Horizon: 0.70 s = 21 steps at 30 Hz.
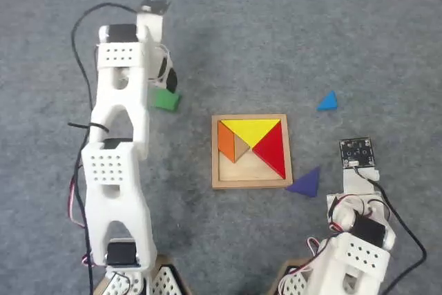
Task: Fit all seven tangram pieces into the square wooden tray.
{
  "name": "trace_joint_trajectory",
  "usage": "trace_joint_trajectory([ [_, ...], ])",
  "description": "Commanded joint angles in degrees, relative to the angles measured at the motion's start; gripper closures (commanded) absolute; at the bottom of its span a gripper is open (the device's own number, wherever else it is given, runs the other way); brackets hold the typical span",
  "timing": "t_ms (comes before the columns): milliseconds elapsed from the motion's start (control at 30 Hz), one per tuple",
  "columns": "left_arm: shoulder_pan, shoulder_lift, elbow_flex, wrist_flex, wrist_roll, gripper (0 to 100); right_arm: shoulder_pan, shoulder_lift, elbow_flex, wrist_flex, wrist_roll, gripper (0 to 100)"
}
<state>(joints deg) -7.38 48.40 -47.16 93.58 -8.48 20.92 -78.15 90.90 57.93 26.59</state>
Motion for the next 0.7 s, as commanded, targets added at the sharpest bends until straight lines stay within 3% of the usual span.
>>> trace_joint_trajectory([
  [0,0.35,2.81,-0.31,-2.2,-1.85,78,-0.13,-1.01,-0.35,-0.13,0.62,95.0],
  [667,0.62,9.58,-0.4,0.0,-4.22,77,-0.13,-1.01,-0.35,-0.13,0.62,95.0],
])
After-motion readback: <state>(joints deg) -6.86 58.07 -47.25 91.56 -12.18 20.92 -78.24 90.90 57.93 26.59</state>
